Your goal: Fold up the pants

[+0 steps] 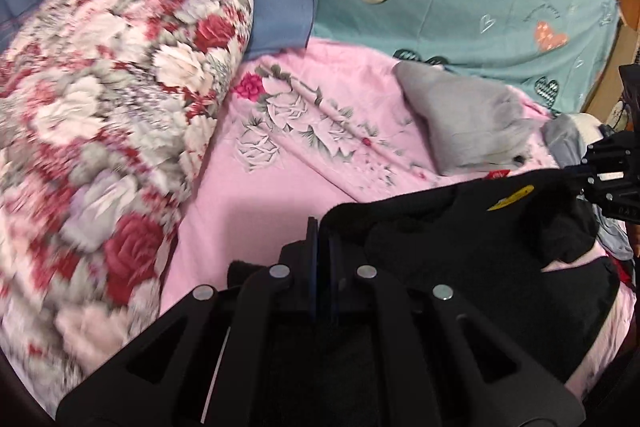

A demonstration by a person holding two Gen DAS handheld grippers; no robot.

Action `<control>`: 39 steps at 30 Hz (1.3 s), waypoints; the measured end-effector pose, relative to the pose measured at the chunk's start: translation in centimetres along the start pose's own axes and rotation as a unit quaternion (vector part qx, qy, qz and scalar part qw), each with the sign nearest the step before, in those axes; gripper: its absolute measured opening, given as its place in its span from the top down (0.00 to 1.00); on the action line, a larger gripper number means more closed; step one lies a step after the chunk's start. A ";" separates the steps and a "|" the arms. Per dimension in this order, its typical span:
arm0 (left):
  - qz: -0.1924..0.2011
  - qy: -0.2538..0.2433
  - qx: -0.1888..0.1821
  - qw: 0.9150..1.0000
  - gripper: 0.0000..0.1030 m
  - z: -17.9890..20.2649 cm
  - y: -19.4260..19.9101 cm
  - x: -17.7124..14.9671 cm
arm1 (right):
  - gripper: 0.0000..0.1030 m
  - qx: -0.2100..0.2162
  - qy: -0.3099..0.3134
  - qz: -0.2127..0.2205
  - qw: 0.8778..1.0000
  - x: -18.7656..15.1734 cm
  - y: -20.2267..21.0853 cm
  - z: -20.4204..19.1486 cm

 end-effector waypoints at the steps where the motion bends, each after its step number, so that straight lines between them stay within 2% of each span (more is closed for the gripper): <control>1: 0.008 0.002 0.000 1.000 0.96 0.0 1.5 -1.0 | 0.96 0.004 0.006 0.009 1.000 -1.1 1.6 -2.0; 3: 0.021 0.012 -0.003 1.000 0.96 0.0 4.6 -4.0 | 0.96 0.013 0.014 0.014 1.000 -2.4 2.8 -5.1; 6: 0.015 0.027 -0.009 0.999 0.96 -0.1 6.8 -8.4 | 0.96 0.026 0.026 0.008 0.999 -6.1 3.5 -10.3; 9: -0.011 0.035 -0.008 0.999 0.96 -0.4 6.4 -12.2 | 0.96 0.040 0.039 -0.009 0.998 -10.1 2.8 -14.5; 11: -0.039 0.038 -0.004 0.998 0.94 -0.6 5.4 -14.5 | 0.96 0.046 0.037 -0.026 0.998 -12.3 0.8 -16.4; 13: -0.056 0.045 0.004 0.997 0.76 -0.9 4.8 -16.2 | 0.96 0.054 0.037 -0.048 0.997 -14.4 -1.4 -17.9; 14: -0.058 0.053 -0.001 0.997 0.72 -1.1 4.9 -16.7 | 0.96 0.055 0.034 -0.056 0.996 -15.1 -2.3 -18.2; 15: -0.060 0.066 -0.021 0.996 0.67 -1.4 5.4 -17.1 | 0.96 0.055 0.026 -0.067 0.996 -15.8 -3.5 -18.3; 17: -0.056 0.085 -0.022 0.995 0.32 -2.2 6.6 -17.4 | 0.96 0.056 0.001 -0.081 0.995 -16.7 -5.3 -17.9; 18: -0.040 0.102 -0.010 0.994 0.08 -2.8 7.8 -17.5 | 0.96 0.057 -0.006 -0.069 0.996 -16.8 -5.6 -17.8; 20: -0.009 0.139 -0.006 0.990 0.07 -4.0 9.8 -17.6 | 0.96 0.056 -0.012 -0.058 0.997 -16.6 -5.5 -17.8; 23: -0.033 0.220 -0.008 0.975 0.07 -5.7 10.4 -17.7 | 0.96 0.053 -0.013 -0.047 0.997 -16.8 -5.3 -18.0; 26: -0.083 0.309 -0.041 0.946 0.07 -6.6 8.9 -17.8 | 0.96 0.049 -0.017 -0.039 0.998 -16.8 -5.5 -17.8; 27: -0.106 0.343 -0.056 0.932 0.09 -6.8 7.9 -17.6 | 0.96 0.048 -0.017 -0.038 0.998 -16.8 -5.5 -17.9; 28: -0.114 0.353 -0.060 0.927 0.09 -6.7 7.5 -17.6 | 0.96 0.049 -0.018 -0.036 0.998 -16.7 -5.6 -17.9; 31: -0.137 0.369 -0.036 0.919 0.09 -6.6 5.7 -16.9 | 0.96 0.057 -0.023 -0.030 0.998 -17.2 -5.3 -18.0; 39: -0.167 0.391 -0.048 0.904 0.09 -5.8 3.6 -16.2 | 0.96 0.070 -0.030 -0.017 0.997 -17.6 -5.0 -17.8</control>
Point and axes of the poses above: each gripper's, at about its wrist camera, not at the fingertips, and y roughly against the way its jaws point, z to its right, x to its top, the point moved 3 cm from there along -y, roughly the way its jaws point, and after that the axes turned 11 degrees about x, right-handed, at the moved point
